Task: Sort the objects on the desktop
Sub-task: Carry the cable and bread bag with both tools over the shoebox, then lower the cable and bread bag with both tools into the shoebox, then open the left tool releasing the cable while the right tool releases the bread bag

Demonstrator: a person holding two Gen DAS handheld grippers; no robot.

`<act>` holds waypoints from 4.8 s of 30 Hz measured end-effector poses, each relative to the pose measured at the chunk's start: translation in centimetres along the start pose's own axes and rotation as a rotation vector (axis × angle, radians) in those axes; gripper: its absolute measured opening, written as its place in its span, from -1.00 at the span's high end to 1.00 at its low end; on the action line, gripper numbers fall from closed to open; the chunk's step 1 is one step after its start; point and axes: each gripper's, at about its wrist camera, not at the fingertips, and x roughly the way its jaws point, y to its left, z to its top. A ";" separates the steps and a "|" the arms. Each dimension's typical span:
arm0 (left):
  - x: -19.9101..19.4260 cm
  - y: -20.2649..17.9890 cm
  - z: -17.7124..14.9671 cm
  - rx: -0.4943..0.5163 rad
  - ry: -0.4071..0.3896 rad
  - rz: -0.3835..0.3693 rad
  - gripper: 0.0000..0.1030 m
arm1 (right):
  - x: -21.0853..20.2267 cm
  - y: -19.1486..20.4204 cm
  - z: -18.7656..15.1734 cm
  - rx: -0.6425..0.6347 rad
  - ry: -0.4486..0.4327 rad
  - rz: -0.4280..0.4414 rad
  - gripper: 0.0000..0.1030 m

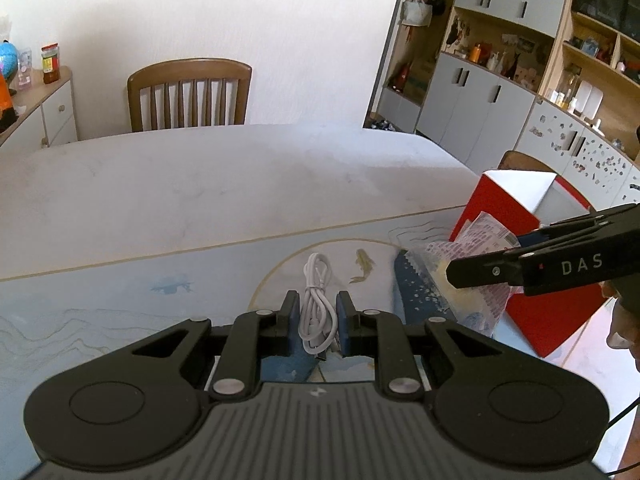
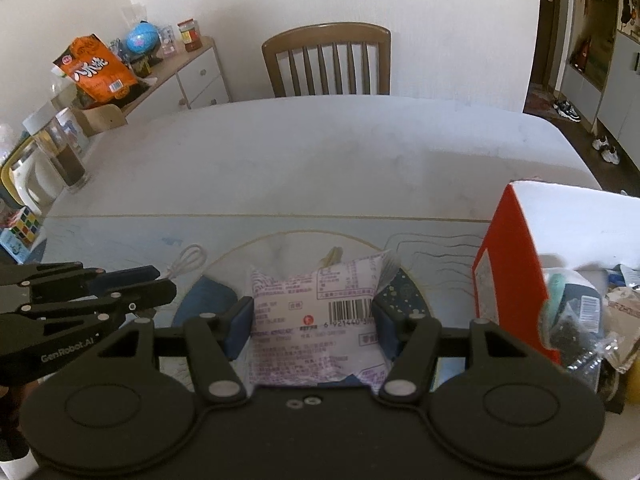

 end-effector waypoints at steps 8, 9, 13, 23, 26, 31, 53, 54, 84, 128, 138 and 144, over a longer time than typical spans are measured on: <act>-1.8 -0.9 -0.3 -0.001 -0.021 -0.010 0.64 | -2.4 -0.4 -0.1 0.013 -0.030 0.002 -0.20; -2.0 -0.9 -0.3 -0.001 -0.023 -0.010 0.64 | -2.7 -0.4 -0.2 0.013 -0.035 0.002 -0.20; -3.0 -1.3 -0.2 0.004 -0.037 -0.011 0.64 | -3.7 -0.9 -0.3 0.022 -0.049 -0.002 -0.20; -5.0 -2.8 0.5 0.018 -0.077 -0.026 0.64 | -6.4 -2.8 -0.7 0.039 -0.072 -0.027 -0.20; -5.4 -3.4 0.6 0.026 -0.081 -0.032 0.64 | -7.2 -3.5 -0.9 0.040 -0.069 -0.040 -0.20; -5.5 -4.5 1.0 0.043 -0.085 -0.041 0.65 | -8.4 -5.2 -1.5 0.060 -0.052 -0.059 -0.20; -3.0 -12.3 2.5 0.094 -0.094 -0.060 0.64 | -11.8 -13.6 -2.3 0.092 -0.073 -0.097 -0.20; -2.8 -12.6 2.6 0.095 -0.094 -0.060 0.64 | -11.8 -14.0 -2.3 0.093 -0.073 -0.096 -0.20; 6.0 -25.5 5.2 0.257 -0.005 -0.194 0.65 | -11.1 -24.1 -3.9 0.122 -0.038 -0.093 -0.20; 12.3 -27.9 4.9 0.305 0.177 -0.186 0.64 | -7.0 -25.4 -5.9 0.093 0.100 -0.074 -0.28; 11.6 -27.9 4.6 0.302 0.188 -0.188 0.60 | -8.5 -25.2 -5.9 0.091 0.074 -0.075 -0.34; 10.8 -27.9 4.3 0.304 0.185 -0.182 0.59 | -9.6 -24.9 -5.9 0.087 0.056 -0.076 -0.34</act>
